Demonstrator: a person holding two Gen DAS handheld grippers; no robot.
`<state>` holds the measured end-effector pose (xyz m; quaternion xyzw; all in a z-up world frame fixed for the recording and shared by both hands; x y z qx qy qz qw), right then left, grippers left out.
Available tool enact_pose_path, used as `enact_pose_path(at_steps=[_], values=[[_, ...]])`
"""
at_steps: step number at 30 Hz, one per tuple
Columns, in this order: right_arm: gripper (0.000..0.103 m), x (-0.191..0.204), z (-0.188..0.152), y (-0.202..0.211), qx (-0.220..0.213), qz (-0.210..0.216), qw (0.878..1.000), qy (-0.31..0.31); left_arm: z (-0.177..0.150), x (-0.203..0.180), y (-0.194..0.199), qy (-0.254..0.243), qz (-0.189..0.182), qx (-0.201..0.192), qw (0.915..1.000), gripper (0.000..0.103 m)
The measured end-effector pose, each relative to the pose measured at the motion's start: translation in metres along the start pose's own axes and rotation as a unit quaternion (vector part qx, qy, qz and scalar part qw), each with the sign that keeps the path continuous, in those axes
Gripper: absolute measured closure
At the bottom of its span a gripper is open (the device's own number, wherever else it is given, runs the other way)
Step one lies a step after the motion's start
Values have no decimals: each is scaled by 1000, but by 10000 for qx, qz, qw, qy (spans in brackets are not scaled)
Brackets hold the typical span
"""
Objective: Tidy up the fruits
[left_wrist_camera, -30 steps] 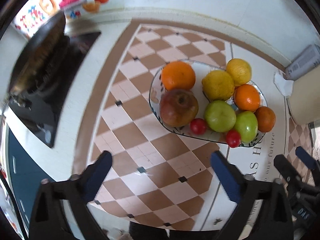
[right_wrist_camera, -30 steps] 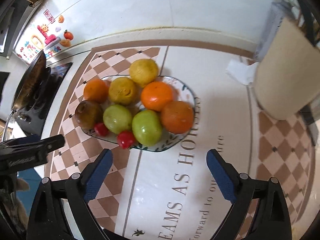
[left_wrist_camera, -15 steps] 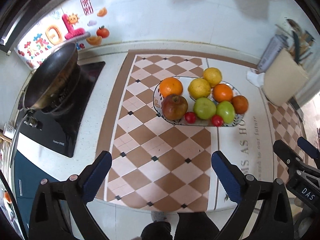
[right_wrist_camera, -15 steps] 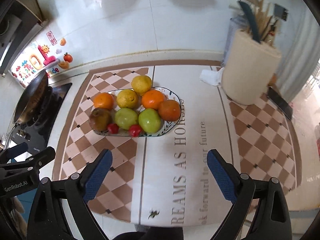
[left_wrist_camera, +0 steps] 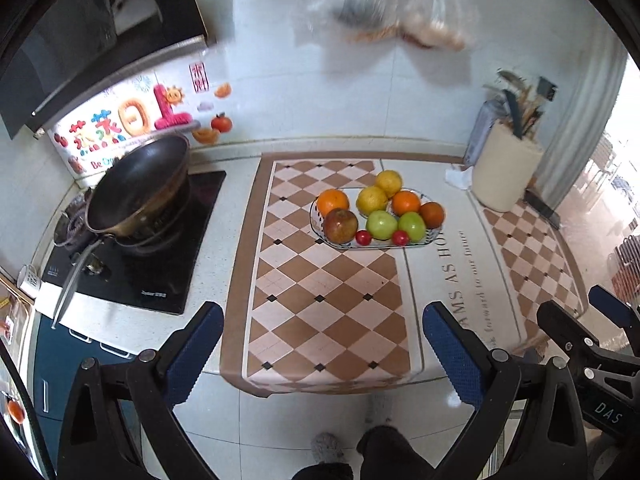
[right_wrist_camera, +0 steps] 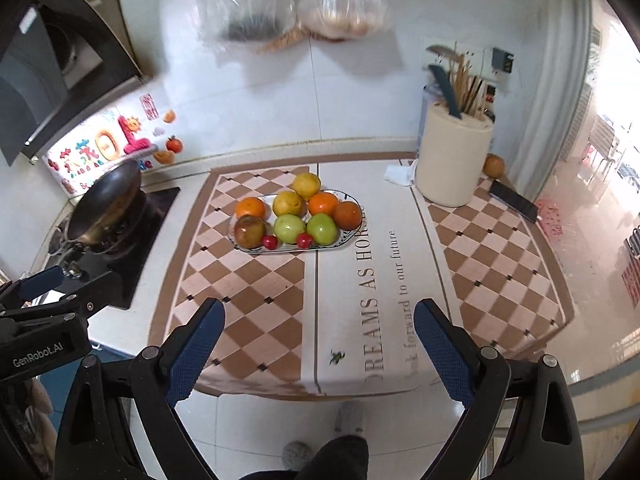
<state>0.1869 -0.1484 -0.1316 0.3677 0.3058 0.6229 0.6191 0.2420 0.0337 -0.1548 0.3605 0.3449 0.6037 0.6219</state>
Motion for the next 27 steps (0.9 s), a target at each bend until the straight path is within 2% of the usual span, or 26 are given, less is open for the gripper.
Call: enact_pose_path(at_steps=[8, 14, 21, 27], values=[[5, 2, -13, 78, -435, 87, 9990, 105, -24, -5, 63, -3, -30, -428, 9991, 1], [5, 3, -18, 125, -669, 124, 9974, 242, -35, -12, 96, 26, -32, -563, 9984, 1], [4, -1, -29, 146, -669, 242, 9972, 210, -49, -12, 112, 231, -32, -625, 9978, 1], [4, -4, -34, 147, -599, 335, 9974, 208, -55, -14, 114, 238, 25, -619, 9978, 1]])
Point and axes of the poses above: each gripper's, at about its wrist camera, not at the fingertips, and y roughly against the way its jaws point, x to its left, z to its top, the point moved 8 cm from there along -y, roughly the way its jaws point, and after that the axes turned 6 degrees about x, right-handed, at the moved point
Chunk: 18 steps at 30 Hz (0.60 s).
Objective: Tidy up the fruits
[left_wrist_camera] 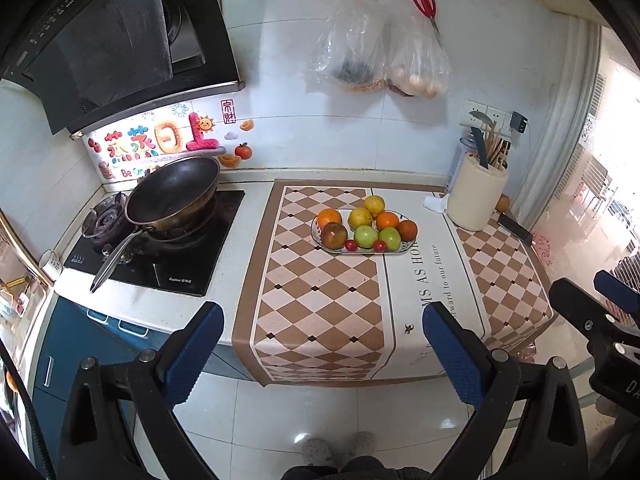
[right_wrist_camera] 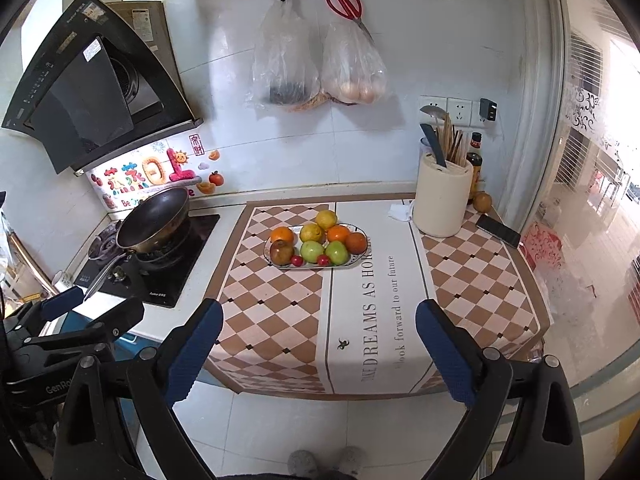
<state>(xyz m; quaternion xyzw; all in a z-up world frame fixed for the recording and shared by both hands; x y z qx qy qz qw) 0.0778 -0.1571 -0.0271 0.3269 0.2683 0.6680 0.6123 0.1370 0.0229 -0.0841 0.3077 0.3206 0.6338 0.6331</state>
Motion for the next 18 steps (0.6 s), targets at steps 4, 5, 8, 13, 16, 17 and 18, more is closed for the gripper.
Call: enact_pose_path(at_steps=[4, 5, 8, 13, 16, 17, 18], values=[[4, -5, -1, -4, 40, -41, 10000, 5, 0, 1, 2, 38, 38, -34, 10000, 1], [4, -6, -1, -6, 47, -59, 10000, 7, 1, 1, 1, 53, 54, -36, 10000, 1], [2, -10, 5, -12, 31, -116, 9999, 9, 6, 0, -2, 81, 115, -53, 9999, 1], [1, -19, 24, -32, -80, -243, 9997, -2, 21, -1, -17, 94, 162, -64, 9998, 1], [1, -23, 35, -50, -60, -286, 9996, -17, 34, -2, -31, 99, 245, -64, 9996, 1], [1, -24, 39, -57, -49, -305, 9995, -26, 38, -2, -36, 108, 269, -61, 9996, 1], [1, -25, 41, -64, -18, -322, 9995, -27, 41, -2, -41, 113, 317, -77, 9994, 1]])
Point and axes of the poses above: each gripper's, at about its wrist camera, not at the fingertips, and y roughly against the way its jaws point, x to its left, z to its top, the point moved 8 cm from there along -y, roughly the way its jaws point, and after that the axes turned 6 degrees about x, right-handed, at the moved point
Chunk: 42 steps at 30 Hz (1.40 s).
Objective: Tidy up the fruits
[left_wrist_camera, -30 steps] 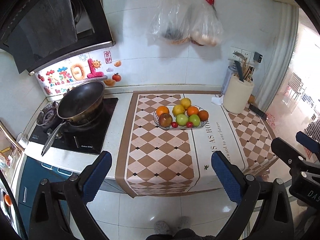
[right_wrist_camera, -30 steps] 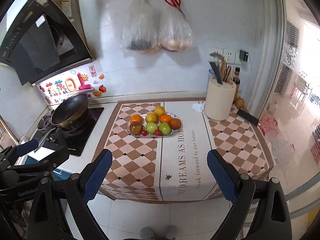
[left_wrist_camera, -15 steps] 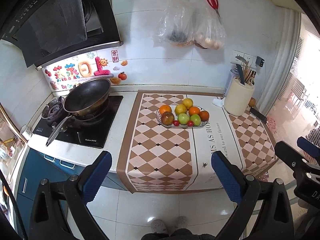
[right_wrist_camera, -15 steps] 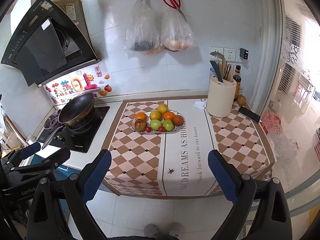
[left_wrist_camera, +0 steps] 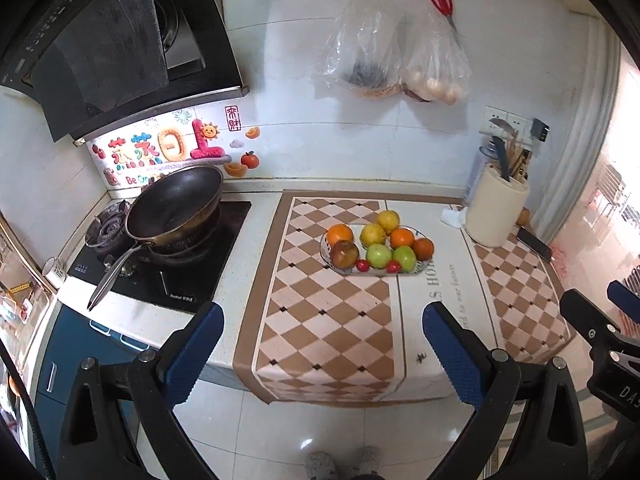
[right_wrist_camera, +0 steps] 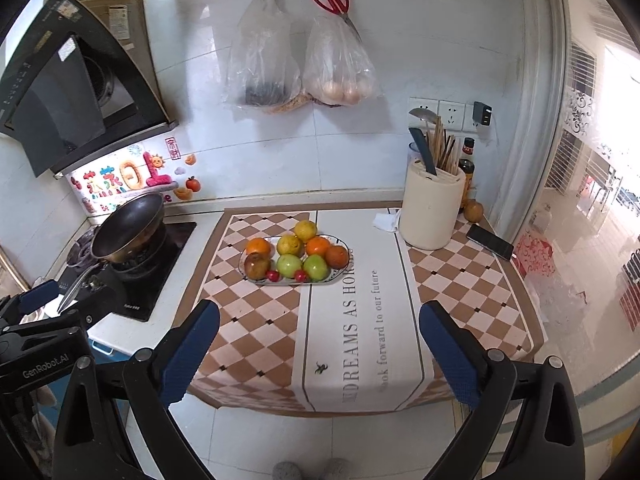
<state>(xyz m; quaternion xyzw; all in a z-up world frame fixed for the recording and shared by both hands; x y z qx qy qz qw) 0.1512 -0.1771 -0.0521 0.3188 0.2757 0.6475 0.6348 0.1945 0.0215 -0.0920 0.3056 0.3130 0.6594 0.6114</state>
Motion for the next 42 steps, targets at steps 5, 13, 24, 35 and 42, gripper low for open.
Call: enact_pose_path(at_steps=[5, 13, 24, 35, 42], values=[[1, -3, 12, -43, 185, -61, 9998, 14, 13, -2, -31, -22, 146, 146, 9998, 1], [1, -3, 19, -103, 583, -86, 9983, 16, 23, -7, -74, -29, 195, 405, 9990, 1], [1, 0, 26, -138, 774, -178, 9968, 10, 26, -9, -111, -25, 262, 645, 9976, 1], [1, 2, 33, -141, 732, -213, 9971, 0, 32, -8, -117, 49, 194, 630, 9978, 1], [1, 4, 32, -141, 747, -182, 9970, -20, 33, -8, -117, 10, 205, 626, 9978, 0]])
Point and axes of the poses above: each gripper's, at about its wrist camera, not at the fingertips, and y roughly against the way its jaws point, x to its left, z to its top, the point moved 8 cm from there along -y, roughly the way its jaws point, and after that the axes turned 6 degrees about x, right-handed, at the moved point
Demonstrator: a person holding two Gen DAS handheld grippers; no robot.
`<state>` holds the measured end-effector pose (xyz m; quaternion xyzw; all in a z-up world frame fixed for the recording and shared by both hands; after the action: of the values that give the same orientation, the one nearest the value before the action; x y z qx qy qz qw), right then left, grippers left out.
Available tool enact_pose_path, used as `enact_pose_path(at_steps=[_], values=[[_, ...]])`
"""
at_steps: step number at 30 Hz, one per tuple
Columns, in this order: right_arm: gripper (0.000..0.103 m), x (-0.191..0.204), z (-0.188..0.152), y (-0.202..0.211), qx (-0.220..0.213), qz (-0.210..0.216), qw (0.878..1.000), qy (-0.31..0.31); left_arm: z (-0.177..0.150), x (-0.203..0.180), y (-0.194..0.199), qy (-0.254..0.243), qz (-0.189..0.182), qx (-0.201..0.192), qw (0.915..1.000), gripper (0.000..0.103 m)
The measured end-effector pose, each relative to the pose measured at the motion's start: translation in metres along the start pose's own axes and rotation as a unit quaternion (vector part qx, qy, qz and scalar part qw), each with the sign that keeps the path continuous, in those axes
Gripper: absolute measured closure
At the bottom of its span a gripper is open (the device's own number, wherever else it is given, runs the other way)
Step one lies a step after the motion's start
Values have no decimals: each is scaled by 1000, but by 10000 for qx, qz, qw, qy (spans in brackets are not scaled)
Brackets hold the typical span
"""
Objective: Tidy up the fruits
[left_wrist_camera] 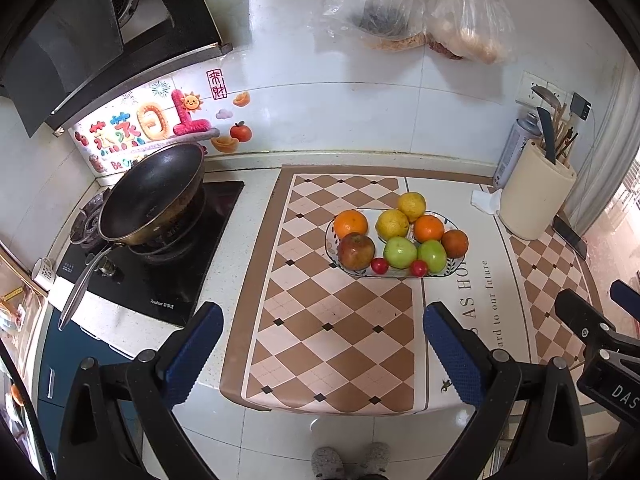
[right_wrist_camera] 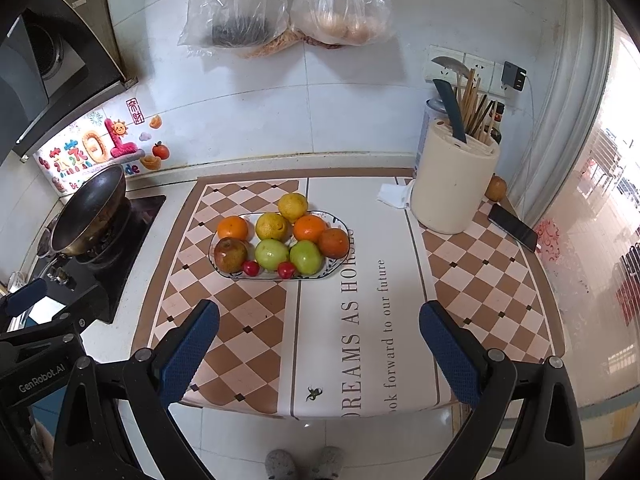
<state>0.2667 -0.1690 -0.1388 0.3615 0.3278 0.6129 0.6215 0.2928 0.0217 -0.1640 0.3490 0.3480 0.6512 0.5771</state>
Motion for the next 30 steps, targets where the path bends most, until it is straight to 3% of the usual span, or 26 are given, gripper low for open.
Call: enact_pose_path(at_steps=[30], values=[[1, 2, 8, 7, -84, 17, 9999, 84, 1, 2, 9, 74, -7, -116, 9999, 0]])
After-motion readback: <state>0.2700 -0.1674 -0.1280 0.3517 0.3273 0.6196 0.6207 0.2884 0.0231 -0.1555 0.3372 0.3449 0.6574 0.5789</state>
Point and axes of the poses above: each gripper's, at about its wrist camera, not at the fingertips, and y roughly against the way its jaws point, x to its left, z to its top, the point moved 8 cm from there along -y, roughly the way its jaws point, and after that the axes turned 6 degrees about x, right-handed, at the moved point
